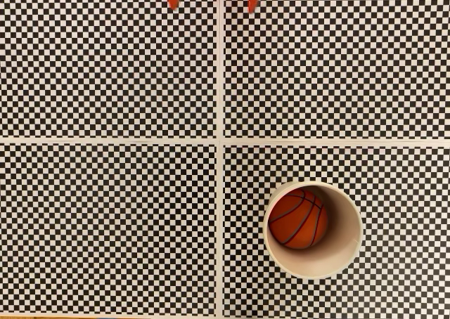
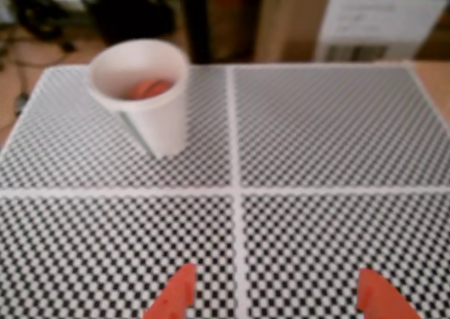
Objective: Grasp basketball and place into cup.
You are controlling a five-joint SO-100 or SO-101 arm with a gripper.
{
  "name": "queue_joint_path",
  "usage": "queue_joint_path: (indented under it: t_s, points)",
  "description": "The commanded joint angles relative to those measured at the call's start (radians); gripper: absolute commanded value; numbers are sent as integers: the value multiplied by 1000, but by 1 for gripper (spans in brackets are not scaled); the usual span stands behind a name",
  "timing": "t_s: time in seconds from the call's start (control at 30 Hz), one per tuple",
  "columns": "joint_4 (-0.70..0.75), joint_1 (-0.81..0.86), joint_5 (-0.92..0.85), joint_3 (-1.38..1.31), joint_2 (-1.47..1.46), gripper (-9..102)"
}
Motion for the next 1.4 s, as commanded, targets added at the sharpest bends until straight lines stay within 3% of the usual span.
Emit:
queue_joint_path:
  t_s: [0.0,0.23,0.53,0.77,0.97,1.2,1.37]
  points:
    - [-14,31,-21,43,41,27]
    - [-141,29,-9,69,41,24]
    - [-630,11,6,270,41,25]
    - [-965,20,-28,482,41,19]
    - [-1057,14,-18,580,40,12]
    - [-1060,26,-14,630,40,0]
    - [-1065,31,-51,675,40,0]
